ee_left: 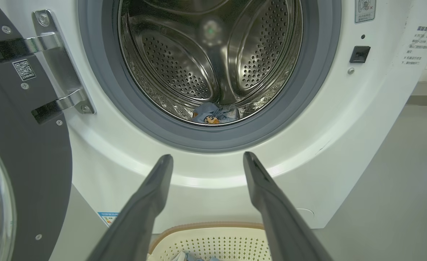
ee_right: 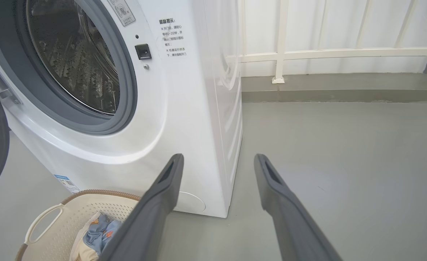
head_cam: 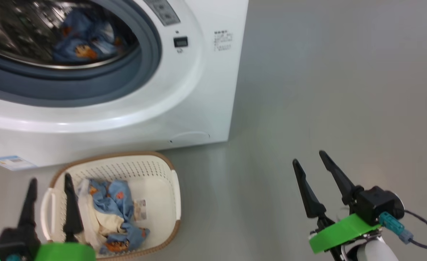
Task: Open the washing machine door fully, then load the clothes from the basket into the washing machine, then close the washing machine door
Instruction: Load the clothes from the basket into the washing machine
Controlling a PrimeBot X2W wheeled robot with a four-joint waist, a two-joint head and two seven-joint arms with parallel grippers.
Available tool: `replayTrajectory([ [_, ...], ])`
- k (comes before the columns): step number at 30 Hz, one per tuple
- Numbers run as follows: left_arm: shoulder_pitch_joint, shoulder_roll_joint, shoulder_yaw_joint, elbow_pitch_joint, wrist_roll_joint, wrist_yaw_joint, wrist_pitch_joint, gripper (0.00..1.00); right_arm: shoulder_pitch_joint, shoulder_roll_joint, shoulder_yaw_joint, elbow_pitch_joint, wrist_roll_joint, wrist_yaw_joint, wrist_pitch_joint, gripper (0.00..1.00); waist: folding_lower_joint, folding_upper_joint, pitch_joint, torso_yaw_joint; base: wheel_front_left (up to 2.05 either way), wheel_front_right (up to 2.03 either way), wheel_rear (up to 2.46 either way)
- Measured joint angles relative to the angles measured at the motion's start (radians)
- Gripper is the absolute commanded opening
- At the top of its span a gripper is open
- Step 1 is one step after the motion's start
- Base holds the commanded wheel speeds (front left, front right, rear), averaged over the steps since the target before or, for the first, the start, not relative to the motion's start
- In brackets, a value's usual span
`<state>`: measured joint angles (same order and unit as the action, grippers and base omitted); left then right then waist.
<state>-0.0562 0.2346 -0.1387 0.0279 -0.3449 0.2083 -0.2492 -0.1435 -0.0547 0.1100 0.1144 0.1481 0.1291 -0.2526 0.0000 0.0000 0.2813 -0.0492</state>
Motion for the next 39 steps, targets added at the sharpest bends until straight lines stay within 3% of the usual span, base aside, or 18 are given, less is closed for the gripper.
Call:
replayTrajectory([
  [18,0.188,-0.015,-0.087,-0.04,0.008,0.013,0.045,1.0,0.181,0.005,-0.032,-0.101,-0.014,0.0,0.077,1.0,0.0,0.0,-0.232,0.063,0.0,0.0,0.0],
  [39,0.216,-0.015,-0.114,-0.045,0.008,0.016,0.055,1.0,0.233,0.007,-0.054,-0.142,-0.014,0.0,0.101,1.0,0.0,0.0,-0.287,0.078,0.0,0.0,0.0],
])
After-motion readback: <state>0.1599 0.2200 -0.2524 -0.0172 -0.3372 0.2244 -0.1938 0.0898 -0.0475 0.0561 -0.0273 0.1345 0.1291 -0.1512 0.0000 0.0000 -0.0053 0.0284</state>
